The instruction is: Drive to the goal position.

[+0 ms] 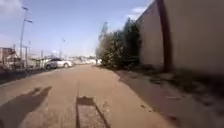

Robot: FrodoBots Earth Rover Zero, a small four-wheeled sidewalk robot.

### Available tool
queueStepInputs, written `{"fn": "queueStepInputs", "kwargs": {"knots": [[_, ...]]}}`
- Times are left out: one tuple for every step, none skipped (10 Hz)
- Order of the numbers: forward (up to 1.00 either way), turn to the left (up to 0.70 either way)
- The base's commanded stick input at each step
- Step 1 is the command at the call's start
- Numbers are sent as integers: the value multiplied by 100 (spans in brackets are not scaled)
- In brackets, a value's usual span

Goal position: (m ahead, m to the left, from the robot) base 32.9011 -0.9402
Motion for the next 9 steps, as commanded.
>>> {"fn": "queueStepInputs", "kwargs": {"knots": [[100,0],[100,0],[100,0],[100,0],[100,1],[100,18],[100,19],[100,2],[100,0]]}}
